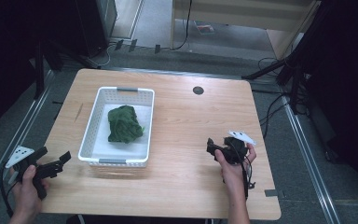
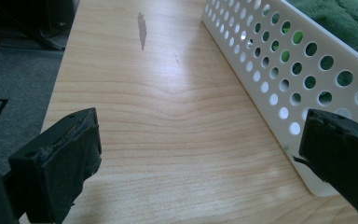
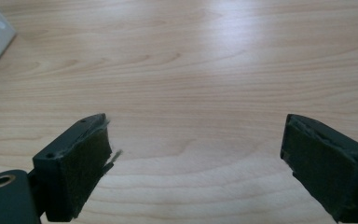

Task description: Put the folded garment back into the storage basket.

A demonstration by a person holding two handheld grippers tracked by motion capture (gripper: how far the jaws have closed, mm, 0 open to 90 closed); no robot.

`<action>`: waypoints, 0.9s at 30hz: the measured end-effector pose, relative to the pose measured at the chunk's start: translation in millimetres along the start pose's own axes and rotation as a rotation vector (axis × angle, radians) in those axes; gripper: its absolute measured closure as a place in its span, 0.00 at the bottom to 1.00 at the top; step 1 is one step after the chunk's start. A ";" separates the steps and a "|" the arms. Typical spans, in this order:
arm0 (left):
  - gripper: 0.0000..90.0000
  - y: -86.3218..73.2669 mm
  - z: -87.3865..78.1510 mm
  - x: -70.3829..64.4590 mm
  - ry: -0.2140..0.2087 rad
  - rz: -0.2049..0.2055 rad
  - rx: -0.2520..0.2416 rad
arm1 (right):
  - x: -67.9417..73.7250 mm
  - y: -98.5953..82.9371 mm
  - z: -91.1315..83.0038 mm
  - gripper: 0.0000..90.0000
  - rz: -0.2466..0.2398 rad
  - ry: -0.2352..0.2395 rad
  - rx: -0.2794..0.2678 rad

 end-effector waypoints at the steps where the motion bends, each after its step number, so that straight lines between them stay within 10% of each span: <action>1: 0.00 0.0 0.0 0.0 0.000 0.000 0.000 | 0.0 0.0 0.0 0.10 0.000 0.000 0.000; 27: 0.00 0.0 0.1 0.0 0.000 0.000 -0.001 | -75.0 -42.4 -25.6 0.10 0.057 -0.066 0.017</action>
Point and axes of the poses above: each handheld gripper's, and its own axes: z roughly forward along the jaws, y roughly out of its top, x roughly to its left, the point moved 5 cm from there along z, roughly forward along the jaws, and after that the axes turned 4 degrees about -x, right-handed, at the moved point
